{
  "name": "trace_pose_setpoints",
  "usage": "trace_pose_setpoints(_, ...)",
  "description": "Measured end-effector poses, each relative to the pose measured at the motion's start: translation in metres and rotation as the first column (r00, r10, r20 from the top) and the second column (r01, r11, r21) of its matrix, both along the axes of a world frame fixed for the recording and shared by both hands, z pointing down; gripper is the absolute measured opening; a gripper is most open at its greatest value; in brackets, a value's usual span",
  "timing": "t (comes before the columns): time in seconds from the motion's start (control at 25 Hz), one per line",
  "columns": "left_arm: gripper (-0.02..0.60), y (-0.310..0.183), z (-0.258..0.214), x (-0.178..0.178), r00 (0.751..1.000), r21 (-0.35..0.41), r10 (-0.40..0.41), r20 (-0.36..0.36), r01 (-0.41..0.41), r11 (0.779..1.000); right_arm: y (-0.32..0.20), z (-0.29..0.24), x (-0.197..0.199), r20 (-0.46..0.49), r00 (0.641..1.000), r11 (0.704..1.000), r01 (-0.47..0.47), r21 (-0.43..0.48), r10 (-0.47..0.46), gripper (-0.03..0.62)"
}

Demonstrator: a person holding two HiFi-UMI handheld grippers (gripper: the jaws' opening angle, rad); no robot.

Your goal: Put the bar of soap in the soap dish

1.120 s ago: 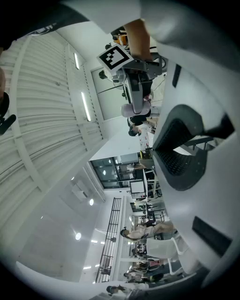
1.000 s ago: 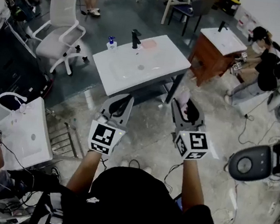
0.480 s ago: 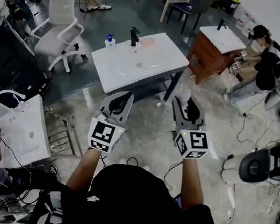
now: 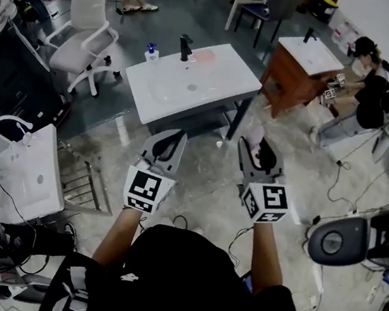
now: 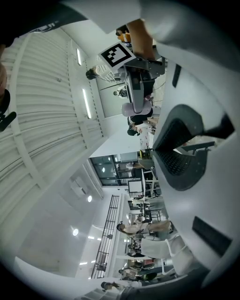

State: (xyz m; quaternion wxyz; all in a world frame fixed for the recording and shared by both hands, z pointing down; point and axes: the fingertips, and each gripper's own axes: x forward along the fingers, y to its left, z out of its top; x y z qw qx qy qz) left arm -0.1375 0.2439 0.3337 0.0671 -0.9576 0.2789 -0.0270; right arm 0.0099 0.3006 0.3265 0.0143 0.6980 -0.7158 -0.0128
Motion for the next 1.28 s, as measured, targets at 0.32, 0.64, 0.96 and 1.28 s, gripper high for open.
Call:
trace_pose_setpoints(0.32, 0.021, 0.017, -0.004, 0.018, 1.0, 0.022, 0.001, 0.017, -0.001, 1.0, 0.014, 0.003, 0.016, 0.005, 1.0, 1.0, 0.012, -0.003, -0.012, 0.201)
trace_pose_setpoints(0.64, 0.021, 0.007, 0.005, 0.033, 0.999, 0.018, -0.012, 0.041, 0.011, 1.0, 0.003, 0.011, 0.033, 0.022, 1.0, 1.0, 0.019, -0.008, -0.019, 0.201)
trace_pose_setpoints(0.96, 0.021, -0.039, 0.013, 0.061, 0.999, 0.012, -0.008, 0.048, 0.007, 1.0, -0.041, 0.017, 0.059, 0.03, 0.999, 1.0, 0.015, -0.014, -0.015, 0.201)
trace_pose_setpoints(1.28, 0.021, -0.107, 0.011, 0.095, 0.998, 0.015, 0.002, 0.061, -0.003, 1.0, -0.111, 0.022, 0.085, 0.036, 0.999, 0.999, 0.021, -0.029, -0.02, 0.199)
